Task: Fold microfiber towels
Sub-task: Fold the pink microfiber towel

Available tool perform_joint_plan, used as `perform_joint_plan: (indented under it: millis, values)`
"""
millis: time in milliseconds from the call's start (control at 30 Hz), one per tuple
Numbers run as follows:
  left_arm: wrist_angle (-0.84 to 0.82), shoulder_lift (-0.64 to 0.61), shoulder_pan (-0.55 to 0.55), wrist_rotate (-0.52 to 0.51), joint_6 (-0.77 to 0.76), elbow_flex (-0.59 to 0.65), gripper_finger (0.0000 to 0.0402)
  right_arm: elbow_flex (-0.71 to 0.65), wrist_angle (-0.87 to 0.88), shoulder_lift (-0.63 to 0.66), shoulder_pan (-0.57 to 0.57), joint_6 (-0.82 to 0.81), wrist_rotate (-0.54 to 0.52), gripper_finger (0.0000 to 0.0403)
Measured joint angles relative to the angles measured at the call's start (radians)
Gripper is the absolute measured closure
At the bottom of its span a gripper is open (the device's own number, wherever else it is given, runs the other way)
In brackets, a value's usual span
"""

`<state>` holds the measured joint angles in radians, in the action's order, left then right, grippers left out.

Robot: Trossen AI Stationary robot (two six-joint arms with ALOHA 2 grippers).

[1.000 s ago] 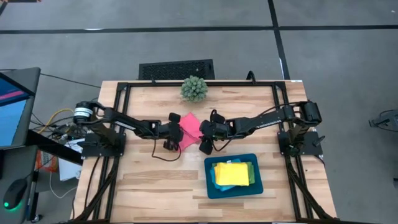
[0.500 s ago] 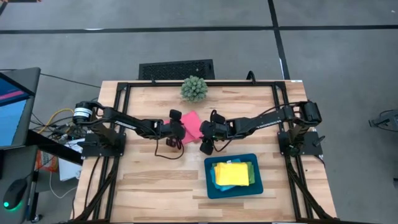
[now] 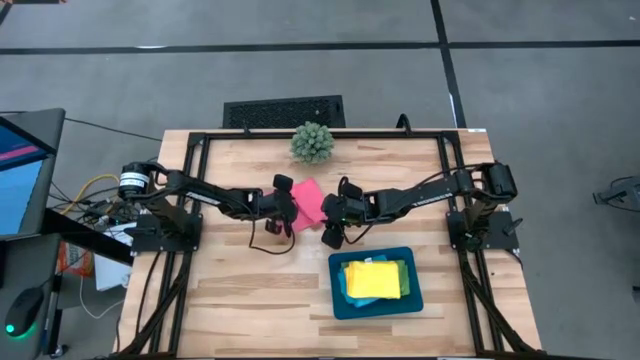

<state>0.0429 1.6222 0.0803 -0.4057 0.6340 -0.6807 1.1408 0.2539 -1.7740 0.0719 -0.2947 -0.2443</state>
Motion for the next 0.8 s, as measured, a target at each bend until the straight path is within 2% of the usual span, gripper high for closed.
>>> perform_joint_plan:
  millis: [133, 300, 433, 667, 800]
  values:
    - [0.033, 0.0, 0.012, -0.024, 0.017, 0.0, 0.0288, 0.0, 0.0, 0.0, 0.0, 0.0, 0.0, 0.0221]
    - [0.012, 0.004, 0.025, 0.031, 0.018, 0.0, 0.0288, 0.0, 0.0, 0.0, 0.0, 0.005, 0.0, 0.0221]
    - [0.018, 0.008, 0.015, -0.012, 0.022, 0.0, 0.0288, 0.0, 0.0, 0.0, 0.0, 0.005, 0.001, 0.0221]
    - [0.01, 0.02, 0.02, 0.008, 0.038, 0.0, 0.0288, 0.0, 0.0, 0.0, 0.0, 0.006, 0.001, 0.0221]
    - [0.027, 0.043, 0.02, -0.034, 0.04, -0.013, 0.0288, 0.0, -0.001, 0.0, 0.0, 0.006, 0.002, 0.0221]
